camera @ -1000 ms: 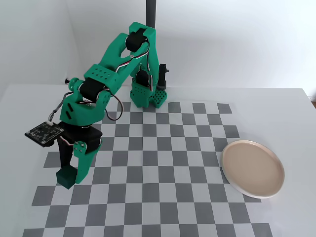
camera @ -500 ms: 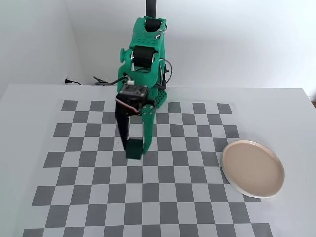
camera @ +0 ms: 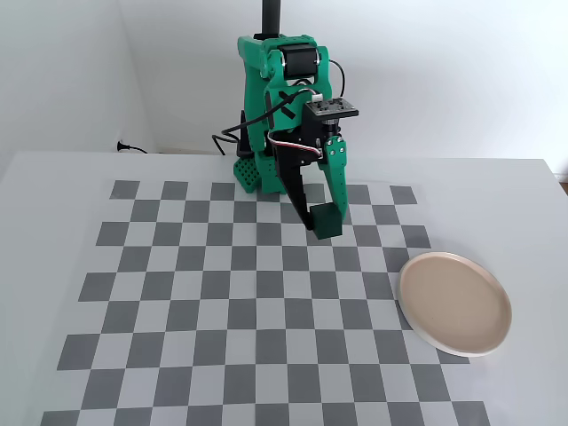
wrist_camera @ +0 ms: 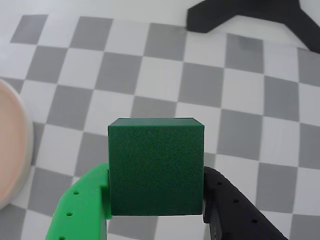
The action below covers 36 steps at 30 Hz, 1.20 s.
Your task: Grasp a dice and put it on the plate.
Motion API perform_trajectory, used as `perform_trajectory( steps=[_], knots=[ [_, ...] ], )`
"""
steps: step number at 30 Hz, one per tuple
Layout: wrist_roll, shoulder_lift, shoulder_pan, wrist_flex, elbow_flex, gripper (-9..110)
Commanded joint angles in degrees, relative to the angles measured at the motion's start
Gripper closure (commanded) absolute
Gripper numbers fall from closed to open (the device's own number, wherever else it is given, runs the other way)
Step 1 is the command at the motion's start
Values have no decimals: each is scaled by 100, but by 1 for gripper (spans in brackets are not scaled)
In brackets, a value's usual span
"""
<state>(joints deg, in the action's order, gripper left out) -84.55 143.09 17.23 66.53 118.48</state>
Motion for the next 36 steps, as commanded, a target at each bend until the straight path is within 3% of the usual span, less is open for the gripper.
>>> perform_trajectory(
  steps=[1, 15, 36],
  knots=[
    [132, 202, 563, 88, -167, 106],
    [554, -1002, 1934, 343, -1107, 106],
    [844, -4491, 2795, 378, -4324, 106]
  ],
)
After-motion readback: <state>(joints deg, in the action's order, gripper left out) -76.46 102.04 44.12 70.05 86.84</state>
